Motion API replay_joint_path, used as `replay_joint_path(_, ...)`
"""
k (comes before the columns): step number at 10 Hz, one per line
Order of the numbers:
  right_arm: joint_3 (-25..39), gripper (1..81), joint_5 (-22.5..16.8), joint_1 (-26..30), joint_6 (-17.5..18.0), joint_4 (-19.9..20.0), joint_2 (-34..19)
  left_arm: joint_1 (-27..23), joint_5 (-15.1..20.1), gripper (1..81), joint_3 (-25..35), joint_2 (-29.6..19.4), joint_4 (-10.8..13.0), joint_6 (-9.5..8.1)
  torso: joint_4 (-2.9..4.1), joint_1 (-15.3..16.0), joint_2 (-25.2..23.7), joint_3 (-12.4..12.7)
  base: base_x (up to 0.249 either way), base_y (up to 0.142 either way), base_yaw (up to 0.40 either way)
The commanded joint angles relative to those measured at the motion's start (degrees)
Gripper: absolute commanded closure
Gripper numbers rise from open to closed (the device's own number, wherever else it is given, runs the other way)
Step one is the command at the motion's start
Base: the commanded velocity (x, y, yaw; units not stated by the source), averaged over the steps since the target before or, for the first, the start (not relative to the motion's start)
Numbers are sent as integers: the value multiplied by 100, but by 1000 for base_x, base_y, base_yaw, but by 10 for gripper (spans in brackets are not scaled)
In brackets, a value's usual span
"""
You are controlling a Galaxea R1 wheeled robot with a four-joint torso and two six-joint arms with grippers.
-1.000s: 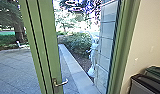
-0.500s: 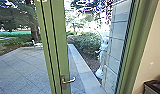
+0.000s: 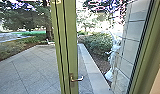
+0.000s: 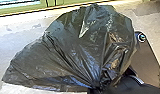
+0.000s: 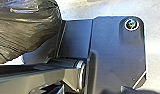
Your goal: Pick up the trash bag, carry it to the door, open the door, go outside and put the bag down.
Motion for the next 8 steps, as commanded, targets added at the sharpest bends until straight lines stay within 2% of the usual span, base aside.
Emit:
replay_joint_path(1, 27, 10, -370, 270, -32, -44, 49, -432, 239, 811, -3, -13, 51, 21, 0, 5, 0, 0, 0, 0, 285)
replay_joint_path(8, 9, 10, -370, 253, -32, -44, 58, -432, 239, 811, -3, -13, 60, 21, 0, 5, 0, 0, 0, 0, 286)
